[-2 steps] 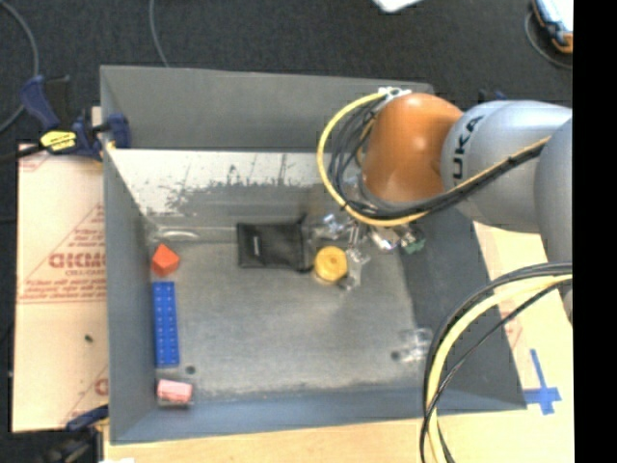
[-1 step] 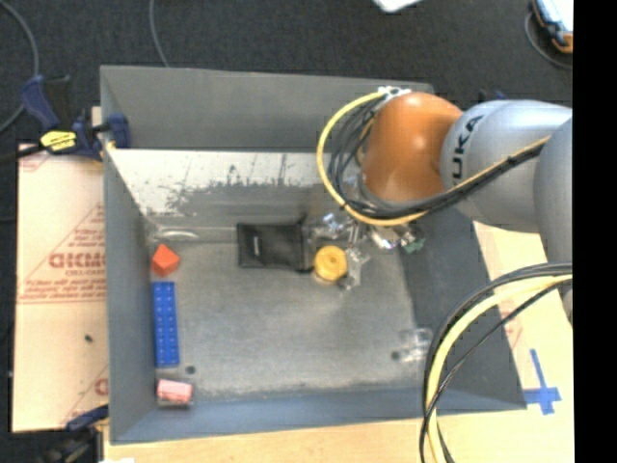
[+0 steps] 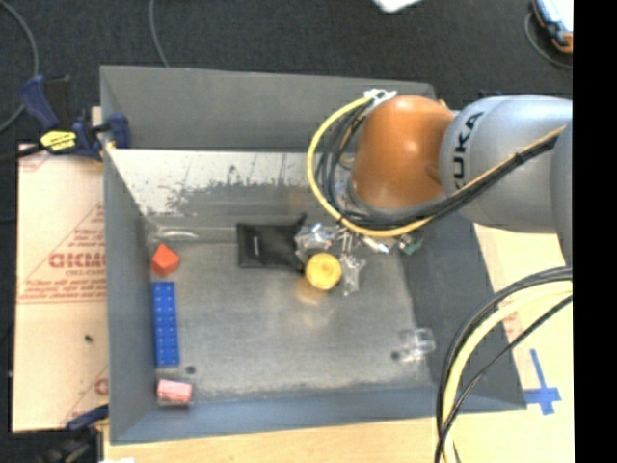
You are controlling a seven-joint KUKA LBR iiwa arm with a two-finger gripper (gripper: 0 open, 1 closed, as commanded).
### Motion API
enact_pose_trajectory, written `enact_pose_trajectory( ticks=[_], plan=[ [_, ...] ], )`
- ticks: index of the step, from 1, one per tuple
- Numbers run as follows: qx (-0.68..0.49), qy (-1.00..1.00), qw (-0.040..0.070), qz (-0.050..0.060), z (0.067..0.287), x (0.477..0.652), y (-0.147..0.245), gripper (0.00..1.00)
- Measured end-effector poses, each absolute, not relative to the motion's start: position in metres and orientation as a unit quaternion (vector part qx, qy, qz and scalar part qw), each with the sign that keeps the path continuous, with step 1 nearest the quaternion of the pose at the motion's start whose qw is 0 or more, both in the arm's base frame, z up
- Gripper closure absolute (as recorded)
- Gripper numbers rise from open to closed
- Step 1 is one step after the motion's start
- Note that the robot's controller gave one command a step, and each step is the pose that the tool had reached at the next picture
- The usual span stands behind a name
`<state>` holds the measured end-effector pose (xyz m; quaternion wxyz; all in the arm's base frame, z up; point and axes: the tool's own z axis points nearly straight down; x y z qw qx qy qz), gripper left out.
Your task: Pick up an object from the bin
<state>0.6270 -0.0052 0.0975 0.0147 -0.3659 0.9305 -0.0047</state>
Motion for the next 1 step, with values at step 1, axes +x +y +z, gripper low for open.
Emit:
enact_pose_trajectory(
  ticks=[1],
  plan=[
    [-0.369,0.929,0.018,-0.005,0.0778,0.6423,0.0543,1.0]
  ],
)
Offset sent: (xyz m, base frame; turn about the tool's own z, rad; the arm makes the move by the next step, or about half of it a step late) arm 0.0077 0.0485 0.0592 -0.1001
